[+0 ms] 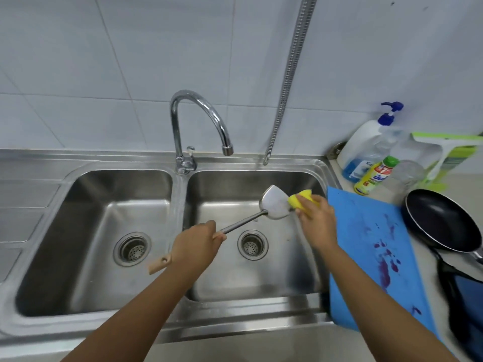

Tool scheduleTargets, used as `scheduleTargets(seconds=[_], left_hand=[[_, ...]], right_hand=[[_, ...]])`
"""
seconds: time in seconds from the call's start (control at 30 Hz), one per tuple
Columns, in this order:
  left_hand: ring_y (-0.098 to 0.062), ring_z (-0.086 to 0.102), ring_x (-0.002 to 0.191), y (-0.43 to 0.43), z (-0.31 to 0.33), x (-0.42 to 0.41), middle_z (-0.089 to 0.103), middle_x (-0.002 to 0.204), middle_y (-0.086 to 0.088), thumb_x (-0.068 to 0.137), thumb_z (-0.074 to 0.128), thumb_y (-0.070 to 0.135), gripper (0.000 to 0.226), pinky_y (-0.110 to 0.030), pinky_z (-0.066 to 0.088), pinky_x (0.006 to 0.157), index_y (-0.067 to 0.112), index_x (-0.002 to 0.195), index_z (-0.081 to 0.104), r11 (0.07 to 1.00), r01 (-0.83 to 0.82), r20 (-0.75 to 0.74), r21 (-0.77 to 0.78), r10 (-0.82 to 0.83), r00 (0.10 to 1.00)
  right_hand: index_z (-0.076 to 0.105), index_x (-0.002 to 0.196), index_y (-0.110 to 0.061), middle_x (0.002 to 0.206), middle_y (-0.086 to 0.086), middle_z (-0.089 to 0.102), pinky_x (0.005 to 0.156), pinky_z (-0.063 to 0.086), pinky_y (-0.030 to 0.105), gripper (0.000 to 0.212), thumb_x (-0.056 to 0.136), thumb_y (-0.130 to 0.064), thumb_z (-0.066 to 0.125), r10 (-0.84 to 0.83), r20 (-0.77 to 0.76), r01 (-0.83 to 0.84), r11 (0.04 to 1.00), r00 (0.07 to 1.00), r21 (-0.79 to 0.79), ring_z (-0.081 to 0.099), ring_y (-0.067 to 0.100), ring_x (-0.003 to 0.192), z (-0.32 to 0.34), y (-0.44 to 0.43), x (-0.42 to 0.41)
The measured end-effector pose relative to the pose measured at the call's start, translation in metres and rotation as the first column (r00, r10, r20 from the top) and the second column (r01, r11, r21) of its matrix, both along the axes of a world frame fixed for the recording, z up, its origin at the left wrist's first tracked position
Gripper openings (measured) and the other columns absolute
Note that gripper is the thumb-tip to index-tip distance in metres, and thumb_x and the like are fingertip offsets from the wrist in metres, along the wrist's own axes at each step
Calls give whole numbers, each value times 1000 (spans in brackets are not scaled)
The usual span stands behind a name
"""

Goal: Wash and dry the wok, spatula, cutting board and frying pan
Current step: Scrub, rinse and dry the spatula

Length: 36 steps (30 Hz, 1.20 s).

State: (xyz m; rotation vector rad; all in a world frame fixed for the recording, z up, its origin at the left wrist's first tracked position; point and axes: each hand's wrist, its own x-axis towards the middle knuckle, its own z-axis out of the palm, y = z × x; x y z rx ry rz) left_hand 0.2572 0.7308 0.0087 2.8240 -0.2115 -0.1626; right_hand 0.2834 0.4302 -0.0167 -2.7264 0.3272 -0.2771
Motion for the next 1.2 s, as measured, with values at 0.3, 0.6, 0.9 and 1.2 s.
scheduleTargets(seconds=[0.3, 0.6, 0.9, 1.2], left_hand=[[-18, 59, 72, -41, -10, -4, 61, 79, 4, 95, 47, 52, 35, -33, 47, 64, 18, 88, 53, 992, -121, -108, -33, 117, 987], [-14, 54, 65, -22, 0, -20, 58, 69, 5, 92, 51, 51, 34, -28, 37, 56, 21, 77, 54, 941, -332, -97, -68, 325, 941], [-12, 58, 66, 48, -5, -31, 61, 70, 5, 83, 59, 59, 36, -28, 41, 57, 25, 69, 56, 905, -425, -195, -19, 414, 889], [-10, 57, 68, 95, -6, -41, 60, 70, 7, 82, 59, 63, 39, -31, 44, 59, 26, 70, 55, 893, -449, -208, 32, 445, 871]], right_hand=[[47, 139, -28, 142, 2, 47, 114, 13, 59, 49, 92, -15, 54, -101, -227, 71, 988, 969, -134, 41, 32, 128, 7, -112, 18], [50, 139, -27, 156, 0, 32, 114, 2, 62, 51, 90, -16, 54, -87, -220, 58, 989, 972, -135, 17, 30, 146, 0, -95, 13], [53, 139, -19, 151, 3, 41, 114, 23, 38, 47, 92, -15, 53, 474, -84, -464, 879, 877, 114, 35, 28, 136, 14, 90, 57], [5, 155, -27, 146, 4, 43, 108, 39, 45, 89, 87, -25, 63, 504, -125, -342, 728, 855, 594, 44, 29, 129, 27, 237, 142]])
